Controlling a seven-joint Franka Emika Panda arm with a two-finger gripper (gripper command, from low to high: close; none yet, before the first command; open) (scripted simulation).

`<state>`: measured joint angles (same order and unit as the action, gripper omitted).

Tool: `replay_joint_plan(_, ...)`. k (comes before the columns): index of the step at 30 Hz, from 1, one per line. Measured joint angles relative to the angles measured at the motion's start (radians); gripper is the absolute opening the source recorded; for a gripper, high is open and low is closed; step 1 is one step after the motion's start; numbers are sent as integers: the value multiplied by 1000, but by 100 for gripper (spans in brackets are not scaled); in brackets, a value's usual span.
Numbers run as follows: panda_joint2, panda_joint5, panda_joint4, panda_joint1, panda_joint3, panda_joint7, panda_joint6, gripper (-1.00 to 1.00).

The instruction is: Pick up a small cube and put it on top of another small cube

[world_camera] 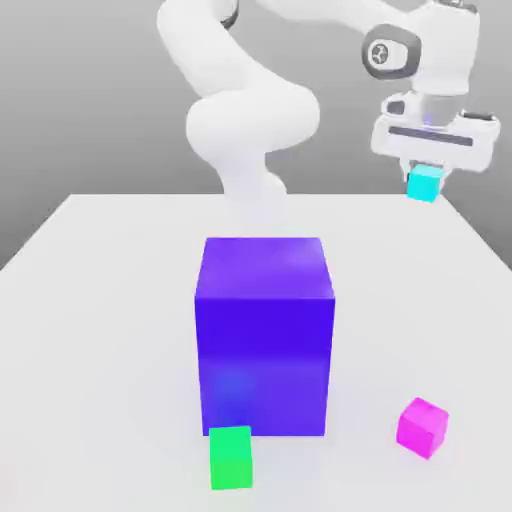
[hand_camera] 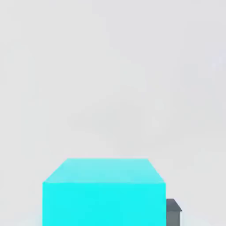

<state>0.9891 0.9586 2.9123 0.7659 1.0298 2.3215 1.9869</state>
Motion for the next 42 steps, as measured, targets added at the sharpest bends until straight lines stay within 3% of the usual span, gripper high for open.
replay_joint_plan(7,-38,214,46,135,243,179,103,-100)
replay_joint_plan(14,-95,427,69,163,483,276,232,-100)
replay_joint_plan(22,-75,741,-10,-79,862,147,299,-100)
replay_joint_plan(23,-63,776,-20,-105,900,130,298,100)
replay_joint_plan(30,-61,782,-22,-109,906,128,295,100)
replay_joint_plan(37,-57,540,58,123,597,262,223,100)
replay_joint_plan(42,-37,422,54,205,459,183,152,100)
